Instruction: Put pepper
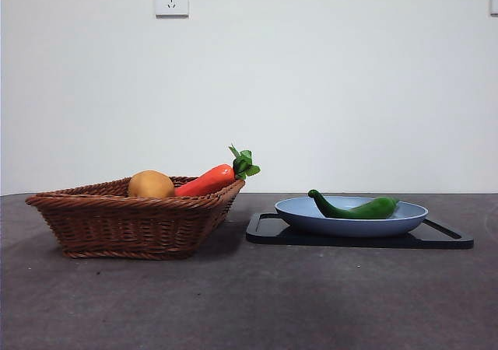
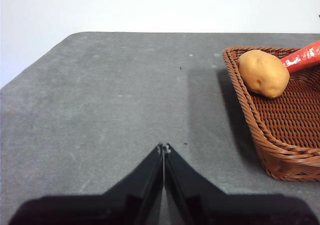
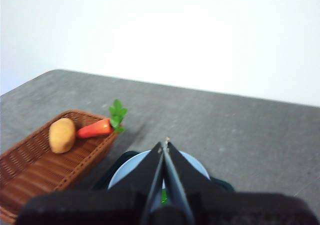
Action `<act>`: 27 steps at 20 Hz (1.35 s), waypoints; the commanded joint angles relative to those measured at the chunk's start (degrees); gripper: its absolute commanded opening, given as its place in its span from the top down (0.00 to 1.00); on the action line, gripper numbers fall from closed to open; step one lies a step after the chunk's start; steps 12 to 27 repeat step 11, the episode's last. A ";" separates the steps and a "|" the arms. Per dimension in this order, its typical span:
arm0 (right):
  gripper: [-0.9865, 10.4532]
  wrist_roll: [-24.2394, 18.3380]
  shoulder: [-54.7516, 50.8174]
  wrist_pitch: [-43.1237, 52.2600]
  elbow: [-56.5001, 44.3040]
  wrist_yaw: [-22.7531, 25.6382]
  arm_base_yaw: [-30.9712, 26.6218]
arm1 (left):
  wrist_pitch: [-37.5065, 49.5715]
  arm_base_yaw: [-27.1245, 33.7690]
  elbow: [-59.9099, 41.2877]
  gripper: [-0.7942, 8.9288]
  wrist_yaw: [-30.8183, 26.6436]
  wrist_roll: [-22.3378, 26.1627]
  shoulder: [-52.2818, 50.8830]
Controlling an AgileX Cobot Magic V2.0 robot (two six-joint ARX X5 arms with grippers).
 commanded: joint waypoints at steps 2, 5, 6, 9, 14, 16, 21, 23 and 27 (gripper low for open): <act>0.90 0.59 -7.43 6.86 -10.45 1.75 -0.46 | -0.61 0.17 -0.15 0.91 -0.17 -0.35 -0.24; 0.90 0.87 -12.26 8.81 -16.79 4.52 -0.44 | -0.61 0.17 -0.15 0.91 -0.17 -0.35 -0.24; 0.90 1.03 -13.53 9.16 -18.38 4.55 -0.44 | -0.61 0.17 -0.15 0.91 -0.17 -0.35 -0.24; 0.90 0.98 -17.38 9.25 -22.80 4.63 -0.39 | -0.61 0.17 -0.15 0.91 -0.17 -0.35 -0.24; 0.90 1.01 -19.61 9.86 -25.51 5.35 -0.35 | -0.61 0.17 -0.15 0.91 -0.17 -0.35 -0.24; 0.90 1.01 -19.61 9.86 -25.51 5.35 -0.35 | -0.61 0.17 -0.15 0.91 -0.17 -0.35 -0.24; 0.90 1.01 -19.61 9.86 -25.51 5.35 -0.35 | -0.61 0.17 -0.15 0.91 -0.17 -0.35 -0.24; 0.90 1.01 -19.61 9.86 -25.51 5.35 -0.35 | -0.61 0.17 -0.15 0.91 -0.17 -0.35 -0.24; 0.90 1.01 -19.61 9.86 -25.51 5.35 -0.35 | -0.61 0.17 -0.15 0.91 -0.17 -0.35 -0.24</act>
